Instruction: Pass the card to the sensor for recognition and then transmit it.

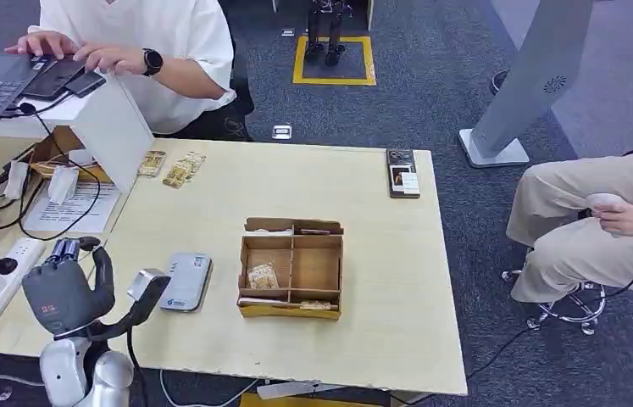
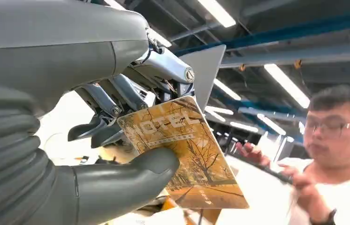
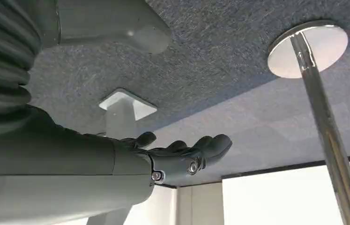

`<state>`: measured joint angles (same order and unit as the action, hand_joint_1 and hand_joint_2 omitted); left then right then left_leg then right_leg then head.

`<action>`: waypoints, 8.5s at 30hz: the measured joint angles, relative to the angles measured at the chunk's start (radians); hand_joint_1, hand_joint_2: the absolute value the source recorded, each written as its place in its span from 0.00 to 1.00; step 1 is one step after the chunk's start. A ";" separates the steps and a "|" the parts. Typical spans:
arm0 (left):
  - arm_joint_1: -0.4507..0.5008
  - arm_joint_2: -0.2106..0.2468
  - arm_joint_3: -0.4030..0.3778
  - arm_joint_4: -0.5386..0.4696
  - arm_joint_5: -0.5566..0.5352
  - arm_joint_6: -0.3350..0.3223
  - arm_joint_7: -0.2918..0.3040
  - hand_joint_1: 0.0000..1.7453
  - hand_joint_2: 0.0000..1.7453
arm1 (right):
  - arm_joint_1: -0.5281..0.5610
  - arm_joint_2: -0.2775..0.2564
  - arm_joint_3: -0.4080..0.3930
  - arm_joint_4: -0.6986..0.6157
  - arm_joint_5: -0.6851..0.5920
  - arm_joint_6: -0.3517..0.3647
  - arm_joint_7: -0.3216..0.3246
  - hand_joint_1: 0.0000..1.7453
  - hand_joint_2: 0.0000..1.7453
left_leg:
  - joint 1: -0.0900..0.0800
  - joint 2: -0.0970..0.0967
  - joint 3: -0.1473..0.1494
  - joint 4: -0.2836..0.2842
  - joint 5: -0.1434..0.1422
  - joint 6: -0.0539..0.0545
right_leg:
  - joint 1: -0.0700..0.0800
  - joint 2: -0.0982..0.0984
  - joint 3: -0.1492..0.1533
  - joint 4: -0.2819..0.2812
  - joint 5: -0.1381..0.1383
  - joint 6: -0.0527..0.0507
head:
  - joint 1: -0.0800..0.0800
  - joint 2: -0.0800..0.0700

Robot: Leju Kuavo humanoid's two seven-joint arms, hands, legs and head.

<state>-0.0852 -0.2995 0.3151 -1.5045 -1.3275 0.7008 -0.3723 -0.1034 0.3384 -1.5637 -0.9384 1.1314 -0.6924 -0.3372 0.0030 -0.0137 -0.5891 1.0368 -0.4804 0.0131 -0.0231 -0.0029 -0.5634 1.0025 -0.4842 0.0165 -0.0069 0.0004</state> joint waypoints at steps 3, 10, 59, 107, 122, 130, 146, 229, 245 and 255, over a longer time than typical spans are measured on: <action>0.007 0.000 -0.005 0.019 -0.023 0.000 0.011 1.00 1.00 | 0.000 0.000 0.000 -0.003 0.000 0.000 0.005 0.00 1.00 | 0.000 0.000 0.000 0.000 0.000 0.000 | 0.000 0.000 0.000 0.000 0.000 0.000 | 0.000 0.000; 0.026 0.001 -0.011 0.054 -0.072 0.000 0.028 1.00 1.00 | 0.001 0.000 0.000 -0.011 -0.004 0.000 0.019 0.00 1.00 | 0.000 0.000 0.000 0.000 0.000 0.000 | 0.000 0.000 0.000 0.000 0.000 0.000 | 0.000 0.000; 0.090 0.000 0.092 0.164 -0.154 0.001 0.133 1.00 1.00 | 0.008 0.000 0.000 -0.047 -0.006 0.000 0.072 0.00 1.00 | 0.000 0.000 0.000 0.000 0.000 0.000 | 0.000 0.000 0.000 0.000 0.000 0.000 | 0.000 0.000; 0.083 0.002 -0.051 0.253 -0.107 0.001 0.071 1.00 1.00 | 0.008 0.000 0.000 -0.031 -0.022 0.000 -0.002 0.00 1.00 | 0.000 0.000 0.000 0.000 0.000 0.000 | 0.000 0.000 0.000 0.000 0.000 0.000 | 0.000 0.000; 0.085 0.002 -0.051 0.293 -0.166 0.001 0.094 1.00 1.00 | 0.008 0.000 0.000 -0.026 -0.022 0.000 -0.005 0.00 1.00 | 0.000 0.000 0.000 0.000 0.000 0.000 | 0.000 -0.001 0.000 0.000 0.000 0.000 | 0.000 0.000; 0.089 0.004 -0.051 0.317 -0.160 0.004 0.126 1.00 1.00 | 0.008 0.000 0.000 -0.024 -0.022 0.000 -0.006 0.00 1.00 | 0.000 0.000 0.000 0.000 0.000 0.000 | 0.000 -0.001 0.000 0.000 0.000 0.000 | 0.000 0.000; 0.094 0.004 -0.051 0.360 -0.178 0.003 0.146 1.00 1.00 | 0.008 0.000 0.000 -0.023 -0.020 0.000 -0.004 0.00 1.00 | 0.000 -0.001 0.000 0.000 0.000 0.000 | 0.000 -0.001 0.001 0.000 0.000 0.000 | 0.000 0.000; 0.093 0.003 -0.055 0.423 0.438 0.004 -0.145 1.00 1.00 | 0.008 0.000 0.000 -0.002 -0.042 0.000 -0.023 0.00 1.00 | 0.000 -0.001 0.002 0.000 0.000 0.000 | 0.000 -0.002 0.001 0.000 0.000 0.000 | 0.000 0.000; 0.077 0.001 -0.191 0.344 0.778 0.001 -0.232 1.00 1.00 | 0.008 0.000 0.000 0.003 -0.070 0.000 -0.044 0.00 1.00 | 0.000 -0.001 0.001 0.000 0.000 0.000 | 0.000 -0.001 0.001 0.000 0.000 0.000 | 0.000 0.000; 0.061 0.005 -0.303 0.320 0.867 0.001 -0.234 1.00 1.00 | 0.008 0.000 0.000 0.009 -0.074 0.000 -0.061 0.00 1.00 | 0.000 -0.001 0.001 0.000 0.000 0.000 | 0.000 -0.001 0.001 0.000 0.000 0.000 | 0.000 0.000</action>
<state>-0.0240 -0.2945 0.0118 -1.1845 -0.4601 0.7019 -0.6062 -0.0956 0.3384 -1.5637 -0.9293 1.0578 -0.6924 -0.3983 0.0028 -0.0142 -0.5881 1.0369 -0.4804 0.0132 -0.0233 -0.0040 -0.5624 1.0025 -0.4841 0.0166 -0.0069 0.0000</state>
